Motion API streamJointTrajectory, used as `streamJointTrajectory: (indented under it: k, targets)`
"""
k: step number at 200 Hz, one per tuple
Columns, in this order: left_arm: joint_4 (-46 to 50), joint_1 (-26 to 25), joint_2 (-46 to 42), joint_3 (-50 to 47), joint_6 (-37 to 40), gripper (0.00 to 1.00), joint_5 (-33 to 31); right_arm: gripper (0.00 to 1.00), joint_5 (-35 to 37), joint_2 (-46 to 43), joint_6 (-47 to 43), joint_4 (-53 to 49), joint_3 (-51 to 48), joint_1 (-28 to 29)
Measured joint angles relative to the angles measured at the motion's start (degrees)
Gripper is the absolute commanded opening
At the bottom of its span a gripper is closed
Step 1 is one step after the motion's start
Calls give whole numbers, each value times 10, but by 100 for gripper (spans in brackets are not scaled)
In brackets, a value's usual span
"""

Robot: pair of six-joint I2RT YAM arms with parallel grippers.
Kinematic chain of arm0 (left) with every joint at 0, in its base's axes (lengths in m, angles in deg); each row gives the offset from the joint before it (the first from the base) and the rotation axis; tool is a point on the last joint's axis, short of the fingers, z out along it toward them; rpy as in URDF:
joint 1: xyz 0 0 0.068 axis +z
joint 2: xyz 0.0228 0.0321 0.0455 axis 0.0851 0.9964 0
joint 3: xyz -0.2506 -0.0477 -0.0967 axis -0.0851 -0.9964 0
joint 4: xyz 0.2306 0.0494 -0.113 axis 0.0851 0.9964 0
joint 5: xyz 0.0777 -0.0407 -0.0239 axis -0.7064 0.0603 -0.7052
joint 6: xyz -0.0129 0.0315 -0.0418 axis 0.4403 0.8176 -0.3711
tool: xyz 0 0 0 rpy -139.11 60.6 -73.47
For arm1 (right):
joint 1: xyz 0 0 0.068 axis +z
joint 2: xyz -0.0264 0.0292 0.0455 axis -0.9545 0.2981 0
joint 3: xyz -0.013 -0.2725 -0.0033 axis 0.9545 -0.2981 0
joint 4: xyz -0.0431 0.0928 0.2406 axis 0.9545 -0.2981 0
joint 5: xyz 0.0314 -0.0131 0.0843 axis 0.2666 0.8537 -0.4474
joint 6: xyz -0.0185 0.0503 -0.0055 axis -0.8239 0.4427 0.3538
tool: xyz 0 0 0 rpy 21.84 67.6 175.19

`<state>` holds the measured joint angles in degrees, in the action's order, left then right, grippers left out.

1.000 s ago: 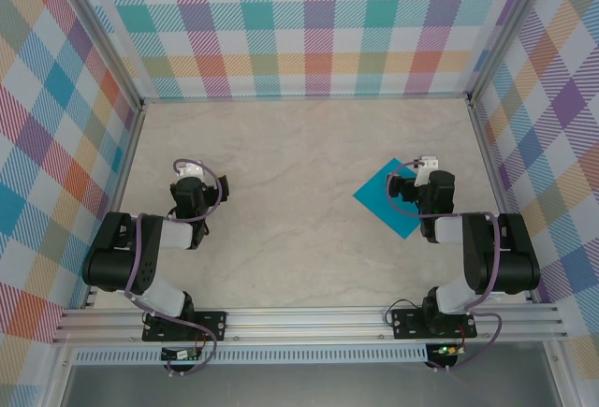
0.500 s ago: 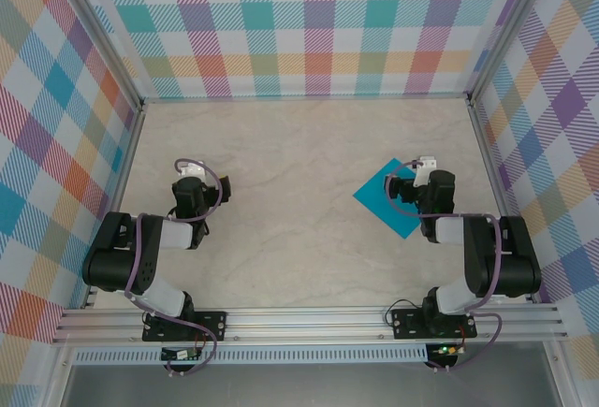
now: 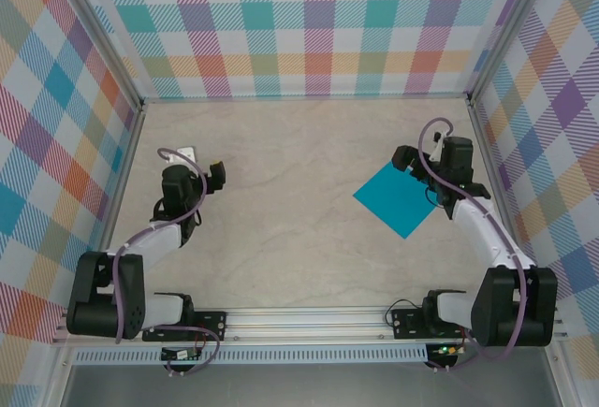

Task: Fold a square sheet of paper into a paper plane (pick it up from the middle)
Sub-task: Move the square sheet of paper to the center of the table.

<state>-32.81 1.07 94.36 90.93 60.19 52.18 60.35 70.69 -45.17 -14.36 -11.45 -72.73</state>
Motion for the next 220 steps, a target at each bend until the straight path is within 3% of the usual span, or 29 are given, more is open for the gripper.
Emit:
streamJointTrajectory:
  k: [45, 78, 99, 157, 220]
  targets:
    - [150, 1, -117, 42, -71, 100, 0, 100, -54, 52, 106, -202, 113, 14]
    - [239, 2, -181, 39, -193, 100, -72, 100, -54, 90, 117, -244, 123, 35]
    - [312, 3, -209, 38, -232, 100, -75, 100, -76, 169, 102, -248, 138, 37]
    - [433, 3, -252, 39, -272, 100, 57, 100, -106, 327, 61, -261, 275, 51]
    - [478, 1, -167, 57, -286, 100, 190, 100, -96, 452, 61, -263, 361, 71]
